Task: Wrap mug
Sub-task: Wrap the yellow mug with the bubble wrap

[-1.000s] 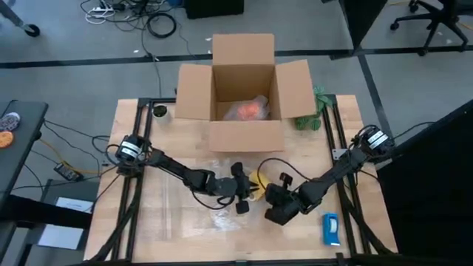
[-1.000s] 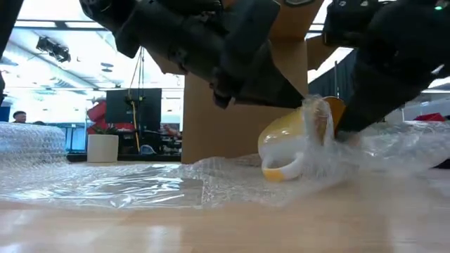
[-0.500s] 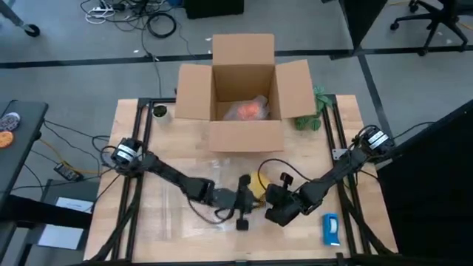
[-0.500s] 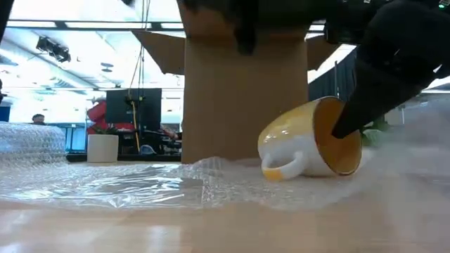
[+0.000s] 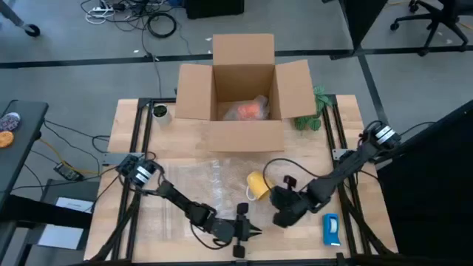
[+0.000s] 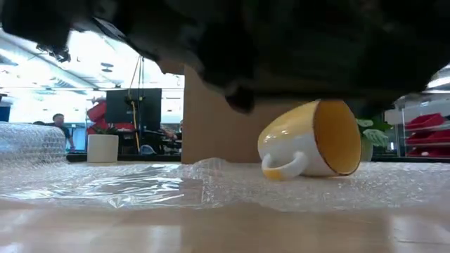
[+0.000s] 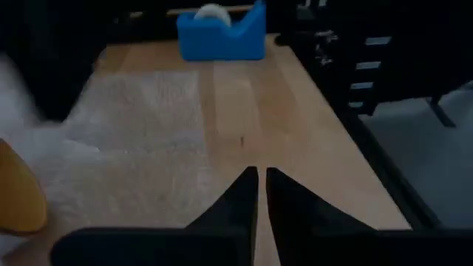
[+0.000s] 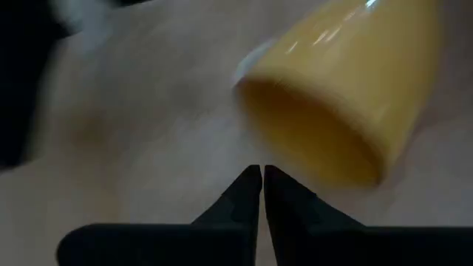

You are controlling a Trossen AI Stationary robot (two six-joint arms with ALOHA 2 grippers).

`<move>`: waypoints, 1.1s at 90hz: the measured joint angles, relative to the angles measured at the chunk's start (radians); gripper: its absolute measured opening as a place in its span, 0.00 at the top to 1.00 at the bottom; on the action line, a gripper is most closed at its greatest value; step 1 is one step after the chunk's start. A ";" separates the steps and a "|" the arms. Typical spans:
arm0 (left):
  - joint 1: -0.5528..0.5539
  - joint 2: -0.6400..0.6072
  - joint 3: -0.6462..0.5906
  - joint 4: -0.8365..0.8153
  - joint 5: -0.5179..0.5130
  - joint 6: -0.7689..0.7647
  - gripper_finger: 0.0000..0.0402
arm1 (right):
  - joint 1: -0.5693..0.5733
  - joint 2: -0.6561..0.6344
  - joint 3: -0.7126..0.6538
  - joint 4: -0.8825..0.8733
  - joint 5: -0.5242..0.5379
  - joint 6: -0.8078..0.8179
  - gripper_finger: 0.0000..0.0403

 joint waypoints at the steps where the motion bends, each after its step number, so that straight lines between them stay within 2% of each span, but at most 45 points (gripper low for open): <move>1: 0.001 0.002 0.004 -0.005 0.000 -0.003 0.97 | 0.004 -0.003 0.000 0.000 -0.020 0.009 1.00; 22: 0.022 0.018 0.043 -0.091 -0.003 -0.024 0.97 | 0.118 0.040 0.000 0.010 -0.327 0.270 1.00; 32: 0.027 0.018 0.042 -0.096 -0.003 -0.043 0.97 | 0.176 0.086 0.000 0.025 -0.392 0.408 1.00; 44: 0.036 0.018 0.042 -0.103 -0.003 -0.073 0.97 | 0.226 0.161 0.000 0.056 -0.397 0.597 1.00; 53: 0.044 0.018 0.042 -0.106 -0.007 -0.083 0.97 | 0.240 0.198 0.006 0.044 -0.374 0.654 1.00; 70: 0.049 0.018 0.042 -0.108 -0.005 -0.102 0.97 | 0.212 0.191 0.005 0.000 -0.302 0.628 1.00; 85: 0.055 0.018 0.042 -0.095 0.170 -0.072 0.97 | 0.148 0.180 0.003 -0.042 -0.190 0.576 1.00; 99: 0.055 0.038 0.042 -0.043 0.178 -0.074 0.97 | 0.089 0.176 0.001 -0.056 -0.147 0.490 1.00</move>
